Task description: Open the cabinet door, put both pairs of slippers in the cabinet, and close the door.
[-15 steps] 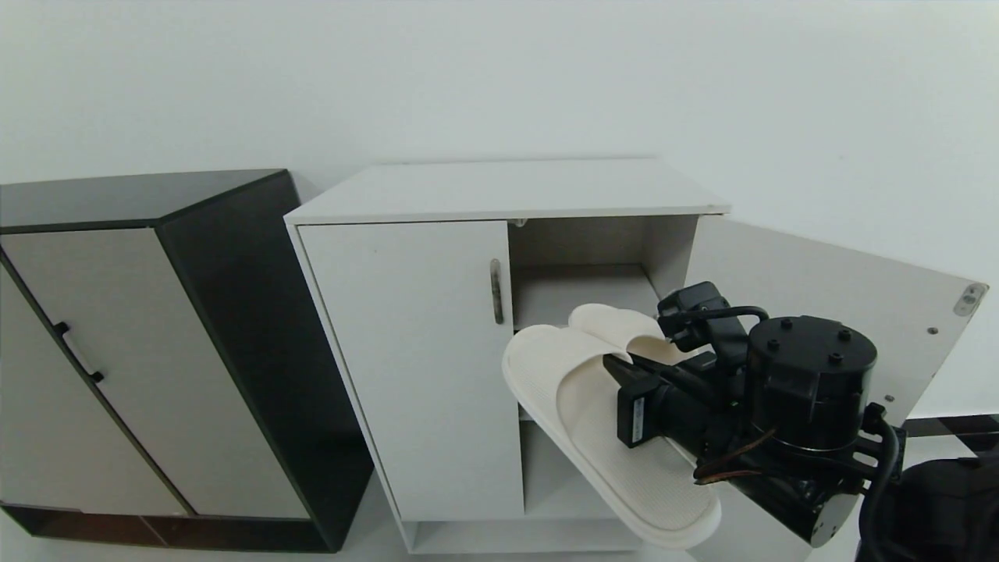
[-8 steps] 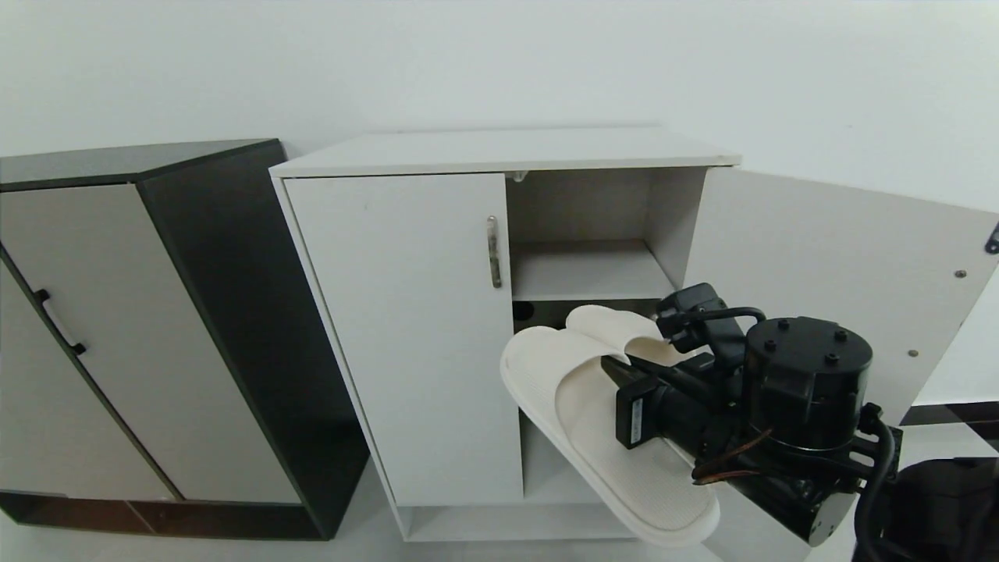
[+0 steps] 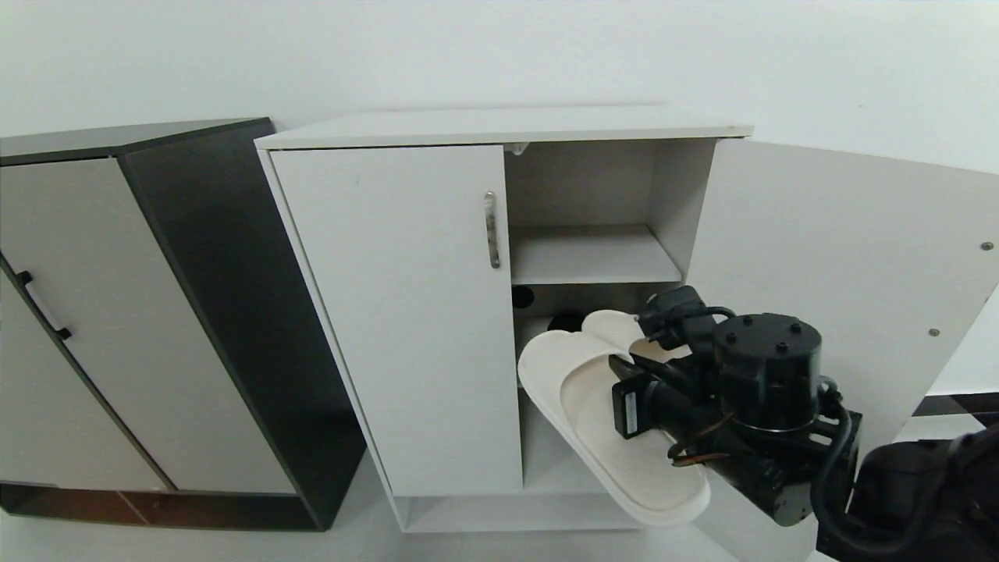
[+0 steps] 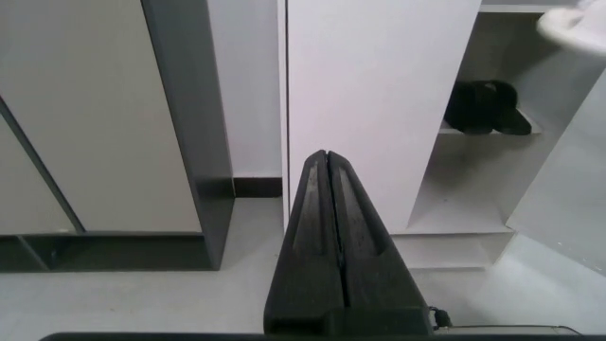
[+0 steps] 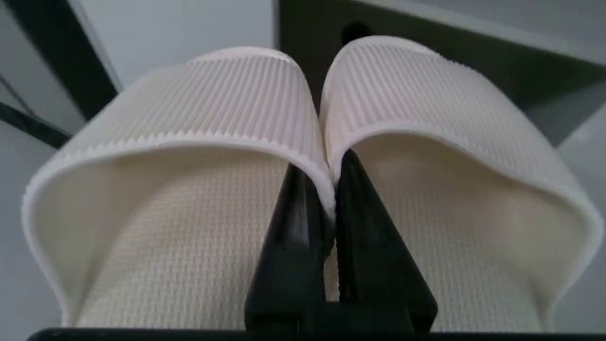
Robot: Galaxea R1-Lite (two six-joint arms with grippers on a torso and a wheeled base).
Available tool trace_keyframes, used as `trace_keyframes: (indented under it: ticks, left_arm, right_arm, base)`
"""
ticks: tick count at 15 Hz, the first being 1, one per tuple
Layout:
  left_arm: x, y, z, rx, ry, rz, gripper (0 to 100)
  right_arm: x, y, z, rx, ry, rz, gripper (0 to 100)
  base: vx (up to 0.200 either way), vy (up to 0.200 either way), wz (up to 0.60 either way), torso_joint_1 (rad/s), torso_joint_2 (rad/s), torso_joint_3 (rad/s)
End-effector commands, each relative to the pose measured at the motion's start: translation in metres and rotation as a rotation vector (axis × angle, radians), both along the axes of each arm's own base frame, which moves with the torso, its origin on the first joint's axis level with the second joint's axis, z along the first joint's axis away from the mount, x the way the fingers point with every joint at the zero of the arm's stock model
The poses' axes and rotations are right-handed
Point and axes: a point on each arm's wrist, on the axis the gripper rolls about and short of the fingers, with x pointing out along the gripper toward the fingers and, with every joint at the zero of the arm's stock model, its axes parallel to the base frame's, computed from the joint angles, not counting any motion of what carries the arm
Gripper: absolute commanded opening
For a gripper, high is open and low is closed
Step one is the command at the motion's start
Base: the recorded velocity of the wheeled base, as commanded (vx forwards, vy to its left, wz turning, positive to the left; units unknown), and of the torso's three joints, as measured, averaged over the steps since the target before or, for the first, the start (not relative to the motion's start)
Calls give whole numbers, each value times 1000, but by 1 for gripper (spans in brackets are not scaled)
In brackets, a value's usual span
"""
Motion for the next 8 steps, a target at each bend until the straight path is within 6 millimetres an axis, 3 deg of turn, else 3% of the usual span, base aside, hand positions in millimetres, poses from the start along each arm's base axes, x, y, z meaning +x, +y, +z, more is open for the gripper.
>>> trace_keyframes:
  ticks: [1, 3, 8]
  left_arm:
    - [0, 0, 0, 0, 1, 0, 0]
    - [0, 0, 0, 0, 1, 0, 0]
    - [0, 0, 0, 0, 1, 2, 0]
  right_arm:
    - [-3, 14, 32, 80, 24, -69, 0]
    - [-6, 27, 50, 120, 12, -166, 0]
    - [-6, 35, 52, 110, -18, -247, 0]
  base:
    - [0, 0, 0, 0, 0, 0]
    - [0, 0, 0, 0, 0, 0]
    - [0, 0, 0, 0, 0, 0]
